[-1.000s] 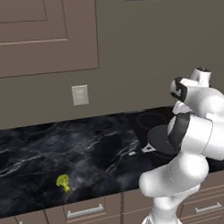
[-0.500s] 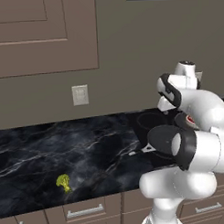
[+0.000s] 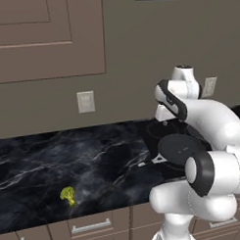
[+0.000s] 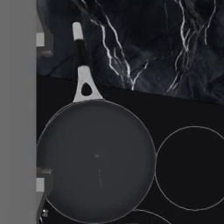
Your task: Place both pans onto different burners. Then place the broccoli and the steak on different pans.
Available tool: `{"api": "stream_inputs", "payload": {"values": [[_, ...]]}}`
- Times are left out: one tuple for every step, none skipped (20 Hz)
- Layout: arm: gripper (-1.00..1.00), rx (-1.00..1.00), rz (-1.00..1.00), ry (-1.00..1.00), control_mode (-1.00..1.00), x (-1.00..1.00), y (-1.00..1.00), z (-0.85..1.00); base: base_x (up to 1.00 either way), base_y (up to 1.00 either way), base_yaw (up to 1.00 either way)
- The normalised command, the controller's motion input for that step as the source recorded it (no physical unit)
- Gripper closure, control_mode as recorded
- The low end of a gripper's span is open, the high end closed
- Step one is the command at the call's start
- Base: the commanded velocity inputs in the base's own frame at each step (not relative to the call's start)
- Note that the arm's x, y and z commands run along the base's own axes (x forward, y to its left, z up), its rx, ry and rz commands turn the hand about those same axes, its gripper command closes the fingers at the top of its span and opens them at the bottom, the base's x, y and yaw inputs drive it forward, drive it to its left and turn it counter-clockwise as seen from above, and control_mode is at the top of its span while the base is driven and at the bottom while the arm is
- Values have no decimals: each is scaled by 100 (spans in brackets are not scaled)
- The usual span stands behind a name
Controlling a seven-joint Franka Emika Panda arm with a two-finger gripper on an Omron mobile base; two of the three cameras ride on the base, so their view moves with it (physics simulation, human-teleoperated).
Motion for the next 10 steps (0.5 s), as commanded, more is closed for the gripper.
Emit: {"api": "stream_inputs", "payload": {"values": [[-100,0,-2,0,-100,-14,57,0,0,0,0],[-100,0,0,0,-100,-21,55,0,0,0,0],[-100,0,0,0,-100,-18,55,0,0,0,0],[-100,0,0,0,-100,-11,56,0,0,0,0],[-100,0,-1,0,-100,-6,59,0,0,0,0],[-100,0,-1,0,-100,-9,58,0,0,0,0],[-100,0,-1,0,-100,-9,57,0,0,0,0],[-100,0,-1,0,-100,-10,59,0,0,0,0],[-100,0,-1,0,-100,-9,57,0,0,0,0],[-100,0,-1,0,-100,-9,56,0,0,0,0]]}}
